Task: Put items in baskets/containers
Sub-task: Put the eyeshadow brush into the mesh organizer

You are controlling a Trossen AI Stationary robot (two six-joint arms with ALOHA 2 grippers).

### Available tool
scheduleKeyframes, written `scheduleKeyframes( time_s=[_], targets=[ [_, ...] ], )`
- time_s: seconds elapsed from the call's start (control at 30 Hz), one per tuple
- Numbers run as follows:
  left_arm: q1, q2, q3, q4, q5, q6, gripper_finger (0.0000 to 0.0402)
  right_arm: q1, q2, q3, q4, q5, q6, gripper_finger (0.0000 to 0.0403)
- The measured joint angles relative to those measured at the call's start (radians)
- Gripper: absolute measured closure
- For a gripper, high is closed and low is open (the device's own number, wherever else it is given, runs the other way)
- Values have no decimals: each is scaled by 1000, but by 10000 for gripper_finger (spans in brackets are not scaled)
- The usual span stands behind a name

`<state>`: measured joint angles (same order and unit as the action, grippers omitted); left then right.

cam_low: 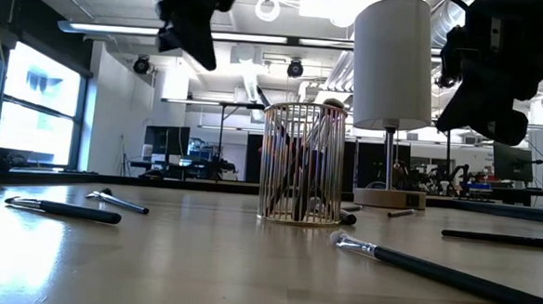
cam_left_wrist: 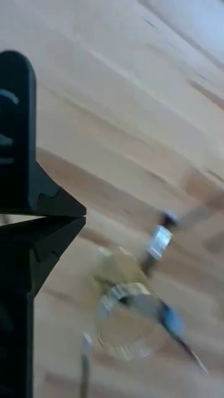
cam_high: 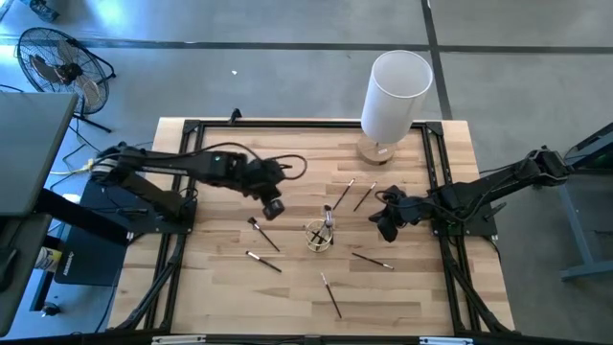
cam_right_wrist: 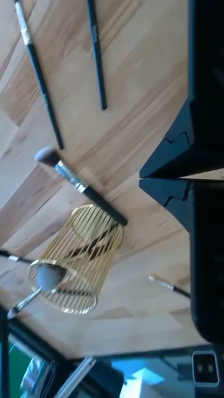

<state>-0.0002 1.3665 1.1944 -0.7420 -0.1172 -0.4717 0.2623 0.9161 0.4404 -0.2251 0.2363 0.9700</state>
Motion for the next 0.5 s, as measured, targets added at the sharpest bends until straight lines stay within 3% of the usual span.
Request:
scheduleKeyframes(
  time_s=[0.17, 0.27, 0.5],
  targets=[
    [-2, -195, -280, 314, 104, 42, 400, 0, 0, 0, 64, 0, -1, 401],
    [0, -368, -435, 401, 97, 45, 401, 0, 4, 0, 94, 28, -1, 401],
    [1, -705, -639, 485, -25, 143, 401, -9, 64, 7, 241, 326, 71, 402]
  ],
)
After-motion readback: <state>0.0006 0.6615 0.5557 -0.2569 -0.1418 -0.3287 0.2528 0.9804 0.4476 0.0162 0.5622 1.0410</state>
